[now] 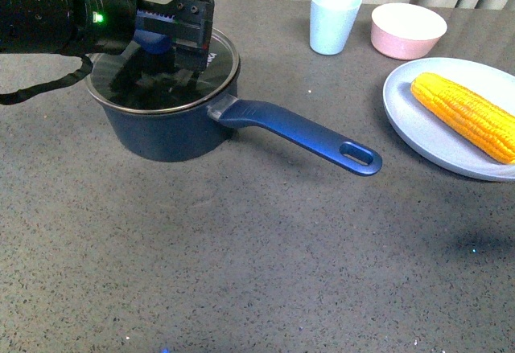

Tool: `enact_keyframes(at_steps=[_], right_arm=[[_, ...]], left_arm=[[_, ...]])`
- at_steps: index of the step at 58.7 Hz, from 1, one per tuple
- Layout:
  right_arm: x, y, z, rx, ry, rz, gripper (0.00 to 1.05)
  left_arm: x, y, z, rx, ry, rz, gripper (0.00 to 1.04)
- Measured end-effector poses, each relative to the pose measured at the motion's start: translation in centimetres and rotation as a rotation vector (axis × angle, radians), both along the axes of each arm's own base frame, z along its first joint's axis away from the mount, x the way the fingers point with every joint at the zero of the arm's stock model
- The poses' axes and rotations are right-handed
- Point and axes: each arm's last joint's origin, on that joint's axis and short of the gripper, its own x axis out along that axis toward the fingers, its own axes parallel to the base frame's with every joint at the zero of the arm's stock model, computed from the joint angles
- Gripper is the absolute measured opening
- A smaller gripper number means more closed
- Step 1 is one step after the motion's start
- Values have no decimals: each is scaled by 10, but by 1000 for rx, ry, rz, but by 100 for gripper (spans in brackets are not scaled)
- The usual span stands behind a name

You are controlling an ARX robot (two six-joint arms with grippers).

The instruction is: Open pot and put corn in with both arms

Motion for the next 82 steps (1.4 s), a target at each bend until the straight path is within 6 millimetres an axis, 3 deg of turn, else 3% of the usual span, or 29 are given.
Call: enact_keyframes(at_steps=[13,33,47,51,58,74,82], right_arm=[[0,0,0,0,0,0,96],[0,0,0,0,0,0,96],[0,0,0,0,0,0,96],[0,0,0,0,0,0,96],[0,0,0,0,0,0,96],[0,0,0,0,0,0,96],[0,0,0,0,0,0,96]], left_arm=[[2,-1,-1,7,5,24,62],[-1,-3,7,19,18,41,61],[-4,7,38,-3,-48,64,60],[-4,16,48,-11,-73,87,60],[-5,48,55,-14,-100,172,60],[-15,148,32,10,-83,423,60],[-22,165,14,23,-58,453,60]])
